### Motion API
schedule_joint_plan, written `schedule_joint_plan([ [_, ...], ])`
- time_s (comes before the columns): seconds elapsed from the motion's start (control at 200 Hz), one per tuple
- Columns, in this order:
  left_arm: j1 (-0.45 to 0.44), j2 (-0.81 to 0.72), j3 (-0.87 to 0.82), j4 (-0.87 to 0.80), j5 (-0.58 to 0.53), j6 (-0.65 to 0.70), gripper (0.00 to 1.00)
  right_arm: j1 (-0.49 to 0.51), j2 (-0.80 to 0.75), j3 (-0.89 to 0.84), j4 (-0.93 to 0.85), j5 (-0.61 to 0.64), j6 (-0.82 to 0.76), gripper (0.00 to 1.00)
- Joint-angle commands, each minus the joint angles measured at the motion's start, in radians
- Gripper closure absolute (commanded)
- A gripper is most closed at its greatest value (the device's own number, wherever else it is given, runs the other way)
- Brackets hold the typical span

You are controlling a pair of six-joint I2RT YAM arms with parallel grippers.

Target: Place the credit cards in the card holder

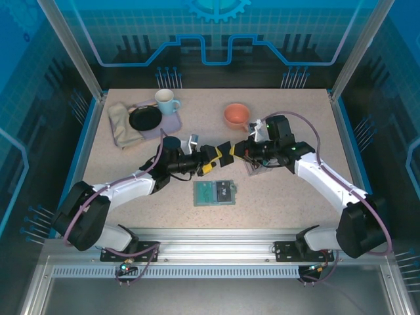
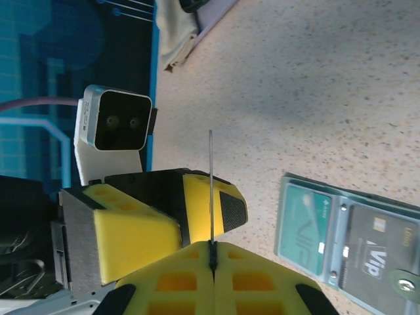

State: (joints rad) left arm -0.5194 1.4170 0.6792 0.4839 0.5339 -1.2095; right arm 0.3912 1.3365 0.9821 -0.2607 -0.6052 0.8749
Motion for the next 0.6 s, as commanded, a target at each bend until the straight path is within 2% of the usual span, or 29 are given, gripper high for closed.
schedule_joint_plan([
  [0.0,0.008,-0.002,0.032,0.078,0.044,-0.018,0.41,-0.021,-0.014,-0.031,0.104,-0.106,0.068,0.98],
  [0.25,0.008,-0.024,0.016,0.118,0.046,-0.012,0.73,-0.028,-0.006,-0.043,0.118,-0.125,0.071,0.97],
  [0.35,0.007,-0.045,0.011,0.118,0.041,0.008,0.81,-0.029,-0.001,-0.044,0.119,-0.149,0.055,0.93],
  [0.46,0.007,-0.059,0.025,0.087,0.063,0.041,1.0,-0.03,0.01,-0.035,0.127,-0.197,0.037,0.9],
  [0.595,0.009,-0.073,0.032,0.057,0.082,0.068,1.0,-0.037,0.03,-0.015,0.127,-0.253,0.013,0.86],
])
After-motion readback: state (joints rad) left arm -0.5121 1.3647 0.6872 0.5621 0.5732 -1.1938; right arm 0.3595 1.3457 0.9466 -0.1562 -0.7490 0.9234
